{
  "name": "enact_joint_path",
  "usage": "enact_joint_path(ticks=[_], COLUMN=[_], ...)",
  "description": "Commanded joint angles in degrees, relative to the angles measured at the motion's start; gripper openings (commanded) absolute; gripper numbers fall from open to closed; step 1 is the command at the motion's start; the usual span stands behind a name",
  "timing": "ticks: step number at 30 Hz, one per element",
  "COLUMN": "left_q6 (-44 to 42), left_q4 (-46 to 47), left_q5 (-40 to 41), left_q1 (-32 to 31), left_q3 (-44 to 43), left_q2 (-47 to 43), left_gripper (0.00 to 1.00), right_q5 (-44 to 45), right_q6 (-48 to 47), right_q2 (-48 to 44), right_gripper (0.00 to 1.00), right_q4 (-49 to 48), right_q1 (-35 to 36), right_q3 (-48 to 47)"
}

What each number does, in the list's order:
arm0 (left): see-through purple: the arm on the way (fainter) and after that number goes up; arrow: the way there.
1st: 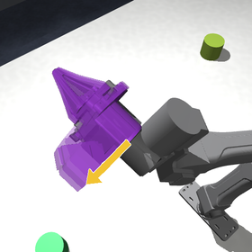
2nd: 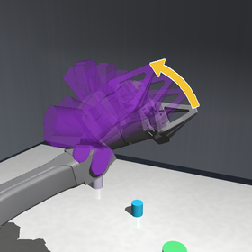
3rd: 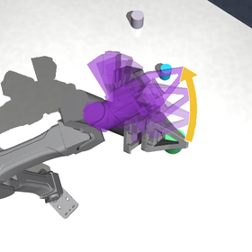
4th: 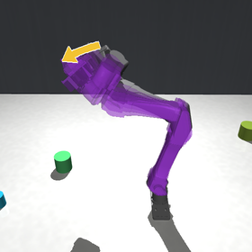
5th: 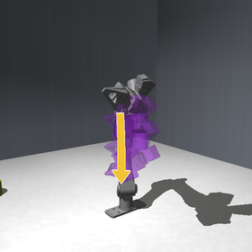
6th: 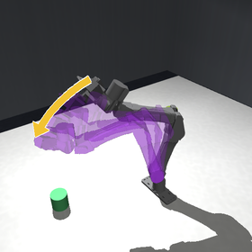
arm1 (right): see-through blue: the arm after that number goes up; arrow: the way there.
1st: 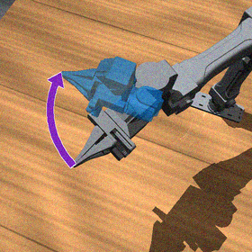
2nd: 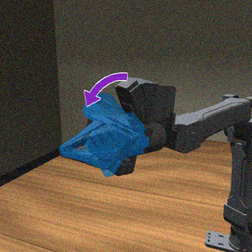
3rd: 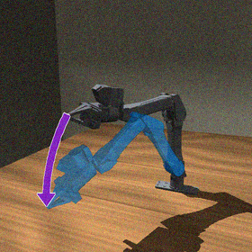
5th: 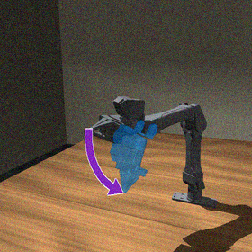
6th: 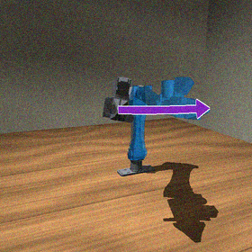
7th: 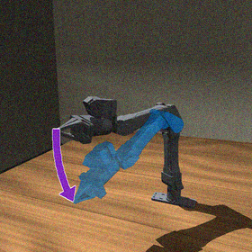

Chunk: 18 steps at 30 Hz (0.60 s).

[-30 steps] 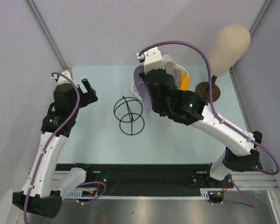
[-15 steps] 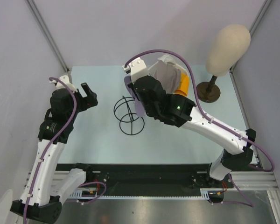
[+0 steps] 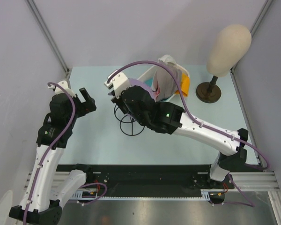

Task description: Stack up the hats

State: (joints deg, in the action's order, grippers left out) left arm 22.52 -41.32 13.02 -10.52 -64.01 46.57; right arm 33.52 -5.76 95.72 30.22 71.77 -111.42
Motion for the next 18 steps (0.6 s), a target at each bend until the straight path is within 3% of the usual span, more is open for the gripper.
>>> enact_joint_path(ticks=[1, 10, 18], left_q6=[2.7, 4.5, 4.5], left_q4=[-1.3, -4.0, -5.2], left_q5=[3.9, 7.4, 8.5], left_q1=[0.3, 0.4, 0.6], left_q3=[0.0, 0.0, 1.3], left_q2=[-0.5, -2.1, -3.9], left_gripper=[1.0, 1.0, 1.0], right_q5=[-7.5, -19.1, -20.1], right_q6=[1.2, 4.1, 4.4], right_q2=[1.0, 4.6, 8.9], right_gripper=[0.08, 0.1, 0.1], right_q4=[-1.8, 2.6, 1.9], right_q1=[0.5, 0.7, 0.6], right_q3=[-0.7, 0.7, 3.2])
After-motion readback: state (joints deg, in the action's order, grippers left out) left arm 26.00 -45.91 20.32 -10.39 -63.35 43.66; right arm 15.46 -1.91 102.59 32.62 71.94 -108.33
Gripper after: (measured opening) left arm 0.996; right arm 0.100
